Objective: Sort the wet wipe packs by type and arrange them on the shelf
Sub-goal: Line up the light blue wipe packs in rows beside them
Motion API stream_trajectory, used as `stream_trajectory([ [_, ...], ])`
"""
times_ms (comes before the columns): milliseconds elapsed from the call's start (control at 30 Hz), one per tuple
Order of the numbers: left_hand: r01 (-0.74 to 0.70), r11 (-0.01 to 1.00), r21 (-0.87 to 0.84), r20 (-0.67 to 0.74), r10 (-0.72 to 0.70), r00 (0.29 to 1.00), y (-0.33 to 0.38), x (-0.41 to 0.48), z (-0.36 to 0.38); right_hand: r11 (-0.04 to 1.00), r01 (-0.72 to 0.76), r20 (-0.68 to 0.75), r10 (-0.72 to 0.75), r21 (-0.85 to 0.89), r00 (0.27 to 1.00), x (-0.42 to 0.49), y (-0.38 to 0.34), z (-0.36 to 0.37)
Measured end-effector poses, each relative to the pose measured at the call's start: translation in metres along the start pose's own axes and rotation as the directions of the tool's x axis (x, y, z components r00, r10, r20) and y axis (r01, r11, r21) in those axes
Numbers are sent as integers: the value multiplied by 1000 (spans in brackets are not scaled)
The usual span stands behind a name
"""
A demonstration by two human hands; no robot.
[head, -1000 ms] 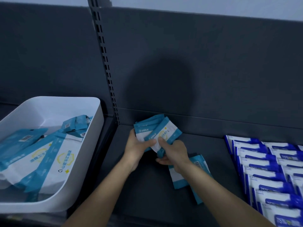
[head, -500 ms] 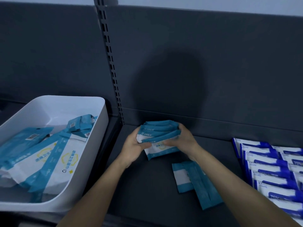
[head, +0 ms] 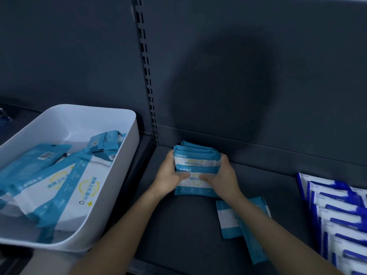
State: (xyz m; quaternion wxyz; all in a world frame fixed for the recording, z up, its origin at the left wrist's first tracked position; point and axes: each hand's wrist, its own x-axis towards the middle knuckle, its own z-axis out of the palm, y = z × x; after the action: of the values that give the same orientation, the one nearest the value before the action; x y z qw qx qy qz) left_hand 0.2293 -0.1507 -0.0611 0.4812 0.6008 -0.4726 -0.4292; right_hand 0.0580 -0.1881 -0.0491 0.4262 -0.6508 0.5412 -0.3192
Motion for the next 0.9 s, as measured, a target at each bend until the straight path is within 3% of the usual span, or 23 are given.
stream_trajectory([
  [133, -56, 998, -6, -146, 55, 988, -3, 3, -3, 997, 52, -134, -58, -48, 989, 3, -5, 8],
  [233, -62, 998, -16, -193, 58, 980, -3, 5, -7, 996, 82, -169, -79, 15, 982, 7, -8, 15],
  [400, 13, 1000, 2, -193, -13, 981, -6, 3, -15, 990, -29, -103, 44, 139, 994, 18, -7, 25],
  [633, 0, 996, 86, -157, 14, 988, -8, 4, -19, 988, -124, 14, 123, 95, 992, 35, -20, 29],
  [900, 25, 971, 239, -123, 5, 992, -13, -10, -19, 991, -131, 181, 130, -5, 975, 29, -21, 18],
])
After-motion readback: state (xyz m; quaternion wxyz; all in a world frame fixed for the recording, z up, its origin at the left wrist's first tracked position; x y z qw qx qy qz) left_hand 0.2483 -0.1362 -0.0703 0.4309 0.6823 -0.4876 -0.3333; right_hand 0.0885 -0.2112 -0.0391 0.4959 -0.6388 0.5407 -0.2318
